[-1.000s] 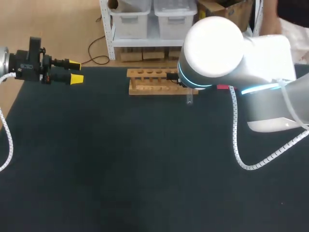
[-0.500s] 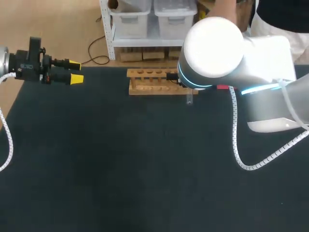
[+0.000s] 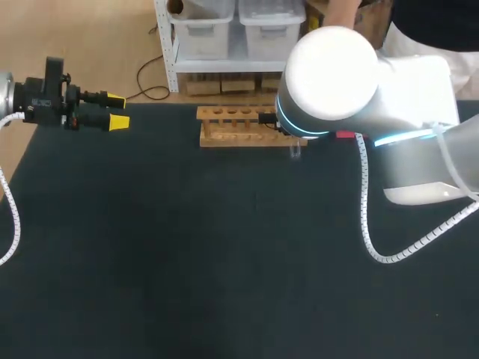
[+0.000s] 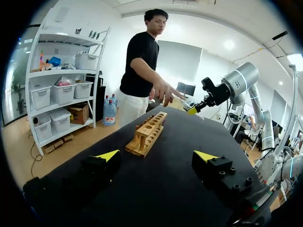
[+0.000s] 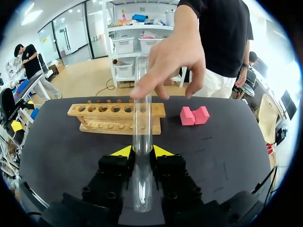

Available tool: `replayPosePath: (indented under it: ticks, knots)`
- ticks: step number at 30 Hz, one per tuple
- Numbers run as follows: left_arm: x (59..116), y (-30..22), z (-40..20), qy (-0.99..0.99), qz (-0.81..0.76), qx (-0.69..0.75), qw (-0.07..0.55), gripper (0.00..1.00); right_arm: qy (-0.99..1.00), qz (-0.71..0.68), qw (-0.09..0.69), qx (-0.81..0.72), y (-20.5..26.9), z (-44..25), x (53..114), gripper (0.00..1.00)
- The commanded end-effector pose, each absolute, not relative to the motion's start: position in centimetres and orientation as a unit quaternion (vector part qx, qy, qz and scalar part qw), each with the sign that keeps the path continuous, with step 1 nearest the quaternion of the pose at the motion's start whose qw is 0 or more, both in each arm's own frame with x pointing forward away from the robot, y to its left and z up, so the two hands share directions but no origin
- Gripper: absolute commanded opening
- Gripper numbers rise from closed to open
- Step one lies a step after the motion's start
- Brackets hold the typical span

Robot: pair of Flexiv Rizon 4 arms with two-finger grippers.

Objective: Grasp the test tube, adjust it, and insert it.

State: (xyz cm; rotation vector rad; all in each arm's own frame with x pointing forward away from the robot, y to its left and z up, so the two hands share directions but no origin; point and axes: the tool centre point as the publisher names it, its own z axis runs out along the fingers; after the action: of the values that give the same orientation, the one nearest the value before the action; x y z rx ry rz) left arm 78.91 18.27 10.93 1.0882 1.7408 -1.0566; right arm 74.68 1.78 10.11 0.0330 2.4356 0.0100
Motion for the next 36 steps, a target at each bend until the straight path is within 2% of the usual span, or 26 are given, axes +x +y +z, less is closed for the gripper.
replayPosePath:
  ticks: [1, 24, 36]
  knots:
    - [78.9, 18.3, 10.8, 0.688, -0.419, 0.431, 0.406, 1.0, 0.937, 0.005, 0.348, 0.013, 1.7, 10.1, 74.5, 0.0]
    - [78.9, 18.3, 10.8, 0.688, -0.419, 0.431, 0.406, 1.0, 0.937, 0.005, 0.348, 0.013, 1.7, 10.1, 74.5, 0.0]
    - [78.9, 18.3, 10.8, 0.688, -0.419, 0.431, 0.406, 1.0, 0.939, 0.012, 0.344, -0.01, 2.6, 8.3, 76.5, 0.0]
